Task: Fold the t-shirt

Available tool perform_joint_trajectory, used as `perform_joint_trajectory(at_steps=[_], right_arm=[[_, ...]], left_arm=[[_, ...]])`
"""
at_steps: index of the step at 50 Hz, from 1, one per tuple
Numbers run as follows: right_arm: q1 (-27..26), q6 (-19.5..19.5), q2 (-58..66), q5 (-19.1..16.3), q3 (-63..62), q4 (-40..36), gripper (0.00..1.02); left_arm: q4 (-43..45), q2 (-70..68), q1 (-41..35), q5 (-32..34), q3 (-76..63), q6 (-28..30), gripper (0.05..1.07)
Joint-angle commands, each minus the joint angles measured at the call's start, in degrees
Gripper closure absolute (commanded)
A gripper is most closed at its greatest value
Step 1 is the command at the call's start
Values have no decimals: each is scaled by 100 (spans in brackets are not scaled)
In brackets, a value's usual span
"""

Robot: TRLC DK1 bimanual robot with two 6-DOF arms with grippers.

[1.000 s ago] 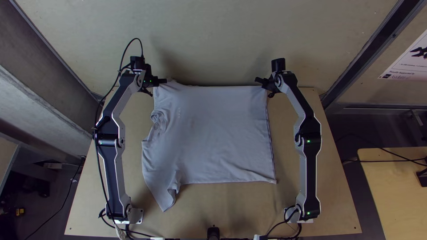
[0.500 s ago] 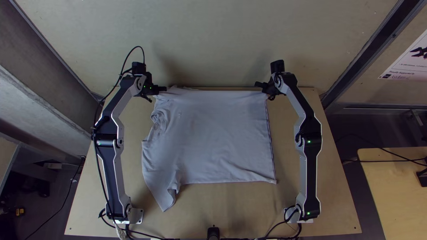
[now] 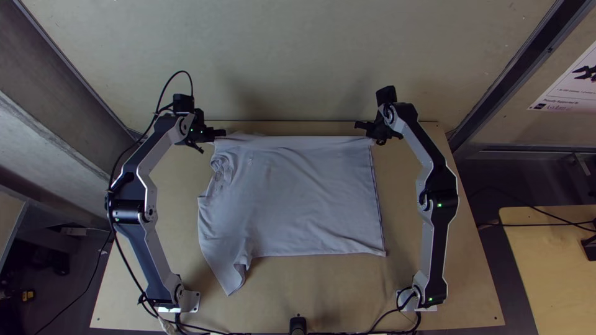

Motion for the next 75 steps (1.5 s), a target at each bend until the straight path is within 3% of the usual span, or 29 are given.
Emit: perform_joint_trajectory(at_steps=[1,37,55,58,60,64,66,71,75], right_arm=[[55,-80,-391,99,-415,-71,100],[214,-44,-1745,170,-2744,650,100],[170,-44,-1780,222,-3562,1001,99],[152,-53,-1797,222,-3615,993,87],[126,-53,-1859,222,-3667,993,73],[108,-53,-2017,222,-3799,975,33],[64,-36,-2079,222,-3843,966,5],[3,-44,-2263,222,-3834,729,3],[-50,-71,-2562,222,-3992,720,3]], left_arm=[[107,-498,115,-30,-531,78,105],[415,-2133,-25,119,-2878,96,105],[1179,-2124,-175,102,-4020,25,102],[1197,-2089,-175,111,-4064,-19,83],[1197,-2080,-175,102,-4073,-63,70],[1162,-2177,-175,93,-4064,-124,50],[1162,-2282,-175,75,-4099,-150,41],[933,-2423,-166,102,-4020,-159,11],[573,-2590,-157,93,-3844,-159,10]])
